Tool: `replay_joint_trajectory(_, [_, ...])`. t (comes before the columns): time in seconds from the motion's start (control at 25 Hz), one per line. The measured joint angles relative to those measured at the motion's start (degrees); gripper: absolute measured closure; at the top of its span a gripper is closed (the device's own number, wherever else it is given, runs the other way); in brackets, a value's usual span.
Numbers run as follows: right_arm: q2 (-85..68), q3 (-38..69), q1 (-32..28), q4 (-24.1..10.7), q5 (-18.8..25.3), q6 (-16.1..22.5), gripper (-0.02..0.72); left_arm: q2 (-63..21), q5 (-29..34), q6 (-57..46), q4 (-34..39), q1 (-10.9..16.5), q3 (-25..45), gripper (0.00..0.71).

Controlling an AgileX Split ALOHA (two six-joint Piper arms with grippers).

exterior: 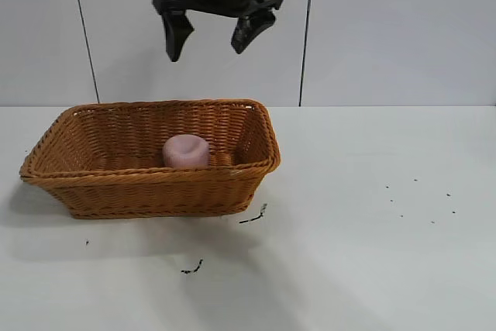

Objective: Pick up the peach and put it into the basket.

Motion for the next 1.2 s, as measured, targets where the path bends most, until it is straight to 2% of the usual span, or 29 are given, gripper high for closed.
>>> replay_joint_trajectory(0.24, [0.00,0.00,-10.27,-0.12,0.00,0.26,0.008,0.00,0.00,0.00,0.00,0.00,0.00,0.017])
replay_joint_trajectory(0.36, [0.00,0.00,-13.44,-0.25,0.00,0.86,0.008,0.00,0.00,0.00,0.00,0.00,0.00,0.017])
replay_joint_trajectory(0.68, [-5.62,5.72,-14.85,-0.32,0.00,0.91,0.008,0.00,0.00,0.00,0.00,0.00,0.00,0.017])
replay_joint_trajectory(0.92, [-20.03,20.28,-14.85,-0.89,-0.06,1.23,0.008,0.00,0.00,0.00,0.00,0.00,0.00,0.017])
replay_joint_trajectory(1.2, [-45.89,47.12,-14.85,-0.84,-0.06,1.27,0.008,0.00,0.00,0.00,0.00,0.00,0.00,0.017])
